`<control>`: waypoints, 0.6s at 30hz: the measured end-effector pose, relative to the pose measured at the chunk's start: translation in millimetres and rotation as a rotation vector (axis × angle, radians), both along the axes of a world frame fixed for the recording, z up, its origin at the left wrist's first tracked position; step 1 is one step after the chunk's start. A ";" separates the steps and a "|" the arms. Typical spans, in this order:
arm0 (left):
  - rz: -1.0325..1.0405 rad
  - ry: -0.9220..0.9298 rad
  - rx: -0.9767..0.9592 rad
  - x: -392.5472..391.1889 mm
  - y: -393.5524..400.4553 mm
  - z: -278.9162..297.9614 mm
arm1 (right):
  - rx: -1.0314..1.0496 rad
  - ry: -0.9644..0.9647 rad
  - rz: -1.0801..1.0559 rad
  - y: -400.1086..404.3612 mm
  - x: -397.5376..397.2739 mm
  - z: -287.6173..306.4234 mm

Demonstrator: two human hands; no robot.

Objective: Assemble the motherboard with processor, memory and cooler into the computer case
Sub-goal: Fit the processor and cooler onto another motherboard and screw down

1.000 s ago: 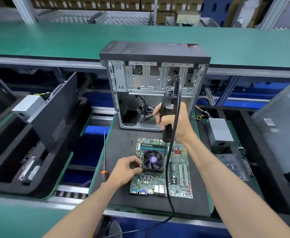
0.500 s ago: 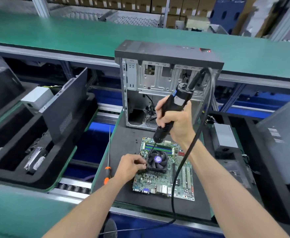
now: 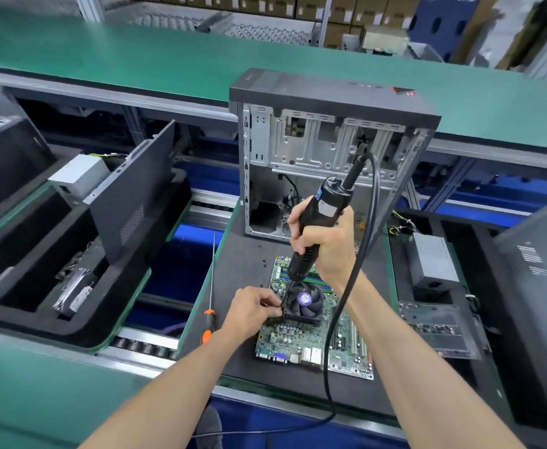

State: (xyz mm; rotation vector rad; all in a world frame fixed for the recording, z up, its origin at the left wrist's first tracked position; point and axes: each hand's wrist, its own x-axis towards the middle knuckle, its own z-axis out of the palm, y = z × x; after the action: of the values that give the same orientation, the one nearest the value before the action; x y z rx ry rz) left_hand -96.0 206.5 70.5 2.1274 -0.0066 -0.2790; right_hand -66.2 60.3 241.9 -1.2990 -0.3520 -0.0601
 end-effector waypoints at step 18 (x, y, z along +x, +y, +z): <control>-0.014 -0.043 0.075 -4.4 -0.8 0.6 | -0.164 0.011 0.167 17.8 -3.1 2.8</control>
State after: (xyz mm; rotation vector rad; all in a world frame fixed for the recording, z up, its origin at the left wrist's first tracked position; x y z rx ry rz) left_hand -100.4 205.8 71.0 2.2085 -0.0369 -0.2458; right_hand -69.2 78.1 244.7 -1.4260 -0.4620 0.1194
